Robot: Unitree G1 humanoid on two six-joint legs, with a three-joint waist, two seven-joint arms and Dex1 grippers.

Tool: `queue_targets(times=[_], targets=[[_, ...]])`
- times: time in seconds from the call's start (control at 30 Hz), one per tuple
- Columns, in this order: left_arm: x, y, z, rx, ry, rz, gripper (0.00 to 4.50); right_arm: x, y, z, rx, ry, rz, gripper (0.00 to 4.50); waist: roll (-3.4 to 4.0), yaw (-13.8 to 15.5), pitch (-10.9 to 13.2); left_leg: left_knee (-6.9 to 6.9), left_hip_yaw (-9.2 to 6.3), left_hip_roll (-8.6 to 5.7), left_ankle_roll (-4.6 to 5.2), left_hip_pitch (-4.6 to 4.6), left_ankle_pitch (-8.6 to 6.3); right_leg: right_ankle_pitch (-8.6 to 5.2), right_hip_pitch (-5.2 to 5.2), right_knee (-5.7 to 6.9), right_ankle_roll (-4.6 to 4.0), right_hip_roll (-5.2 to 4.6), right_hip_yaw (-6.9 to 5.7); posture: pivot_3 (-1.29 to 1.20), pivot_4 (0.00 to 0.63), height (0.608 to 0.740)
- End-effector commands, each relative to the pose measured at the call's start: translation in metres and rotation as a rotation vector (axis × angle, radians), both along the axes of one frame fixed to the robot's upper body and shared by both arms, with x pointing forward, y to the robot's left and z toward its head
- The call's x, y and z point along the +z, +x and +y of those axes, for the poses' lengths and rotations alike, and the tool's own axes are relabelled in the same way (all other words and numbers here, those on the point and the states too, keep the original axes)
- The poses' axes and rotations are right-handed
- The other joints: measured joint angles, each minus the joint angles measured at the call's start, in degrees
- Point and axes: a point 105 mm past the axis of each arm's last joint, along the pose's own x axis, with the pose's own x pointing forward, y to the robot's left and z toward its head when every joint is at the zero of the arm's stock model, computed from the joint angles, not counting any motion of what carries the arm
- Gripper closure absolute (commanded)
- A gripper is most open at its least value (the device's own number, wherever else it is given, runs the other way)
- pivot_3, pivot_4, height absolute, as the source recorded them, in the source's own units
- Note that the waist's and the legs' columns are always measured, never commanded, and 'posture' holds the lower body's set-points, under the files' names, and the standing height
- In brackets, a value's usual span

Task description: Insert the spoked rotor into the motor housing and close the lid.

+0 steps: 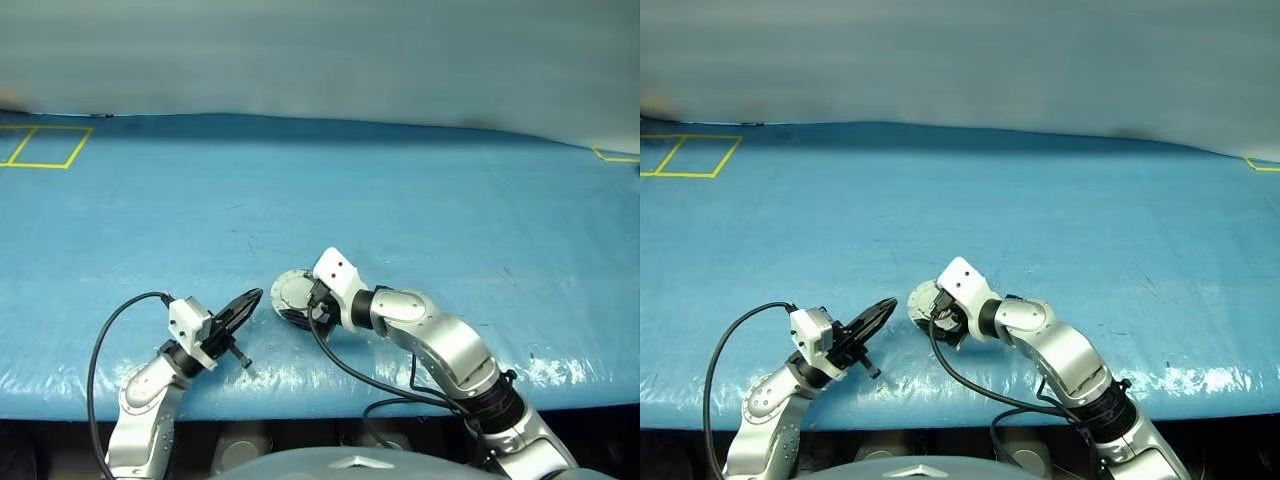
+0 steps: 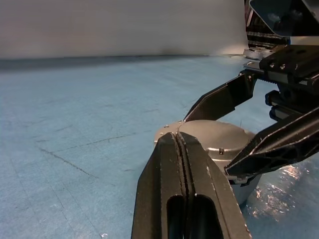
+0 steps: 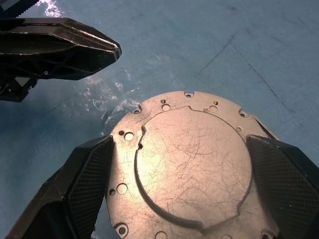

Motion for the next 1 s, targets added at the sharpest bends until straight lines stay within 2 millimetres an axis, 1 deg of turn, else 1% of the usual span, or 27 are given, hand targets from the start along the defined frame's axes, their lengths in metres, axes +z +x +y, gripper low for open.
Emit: queue_targets(times=[0.03, 0.13, 0.23, 0.33, 0.4, 0.43, 0.7, 0.8, 1.0], targets=[[0.007, 0.002, -0.004, -0.005, -0.022, -0.038, 4.5, 0.004, 0.007, -0.002, -0.001, 0.005, -0.032, 0.03, 0.0, 0.0, 0.0, 0.0, -0.01, 0.0, 0.0, 0.0, 0.0, 0.0, 0.0, 0.0, 0.0, 0.01, -0.01, 0.0, 0.15, 0.74], [0.008, 0.004, -0.005, -0.009, -0.028, -0.039, 4.5, 0.006, 0.012, -0.006, -0.009, 0.006, -0.049, 0.03, 0.0, 0.0, 0.0, 0.0, -0.01, 0.01, 0.0, 0.0, 0.0, 0.0, 0.0, 0.0, 0.0, 0.03, -0.01, 0.0, 0.15, 0.74], [0.007, 0.006, -0.006, -0.012, -0.031, -0.039, 4.5, 0.003, 0.014, -0.01, 0.008, -0.006, -0.066, 0.03, 0.0, 0.0, 0.0, 0.0, 0.0, 0.01, 0.0, 0.0, 0.0, 0.0, 0.0, 0.0, 0.0, 0.03, -0.01, 0.0, 0.15, 0.74], [0.007, 0.006, -0.006, -0.013, -0.034, -0.037, 4.5, -0.001, 0.012, -0.011, 0.054, -0.02, -0.083, 0.6, 0.0, 0.02, 0.0, 0.0, 0.01, 0.0, 0.02, 0.0, -0.01, 0.0, 0.01, -0.02, 0.01, 0.02, 0.0, 0.0, 0.15, 0.74], [0.007, 0.006, -0.006, -0.013, -0.035, -0.034, 4.5, -0.001, 0.011, -0.011, 0.073, -0.023, -0.082, 1.26, 0.0, 0.02, 0.0, 0.0, 0.0, 0.01, 0.01, 0.0, -0.01, 0.0, 0.01, -0.02, 0.01, 0.03, 0.0, 0.0, 0.15, 0.74], [0.006, 0.006, -0.006, -0.012, -0.035, -0.033, 4.5, 0.0, 0.011, -0.011, 0.078, -0.022, -0.081, 1.47, 0.0, 0.02, 0.0, 0.0, 0.0, 0.01, 0.01, 0.0, -0.01, 0.0, 0.01, -0.02, 0.01, 0.03, 0.0, 0.0, 0.15, 0.74], [0.005, 0.007, -0.006, -0.011, -0.037, -0.025, 4.5, 0.009, 0.016, -0.008, 0.11, -0.041, -0.098, 1.48, 0.01, 0.02, 0.01, 0.01, 0.0, 0.02, 0.02, 0.0, -0.01, 0.0, 0.0, -0.03, 0.01, 0.02, 0.0, 0.0, 0.15, 0.74], [0.005, 0.007, -0.007, -0.014, -0.038, -0.022, 4.5, 0.01, 0.021, -0.009, 0.116, -0.063, -0.115, 1.48, 0.02, 0.0, 0.01, 0.01, 0.01, 0.03, 0.02, -0.01, -0.01, 0.0, -0.02, -0.03, 0.0, 0.02, 0.0, 0.0, 0.15, 0.74], [0.004, 0.005, -0.006, -0.012, -0.036, -0.017, 4.5, 0.009, 0.024, -0.008, 0.125, -0.072, -0.119, 1.48, 0.03, -0.03, 0.02, 0.0, 0.01, 0.03, 0.02, -0.03, -0.01, 0.0, -0.05, -0.03, -0.01, 0.02, 0.0, 0.0, 0.15, 0.74]])
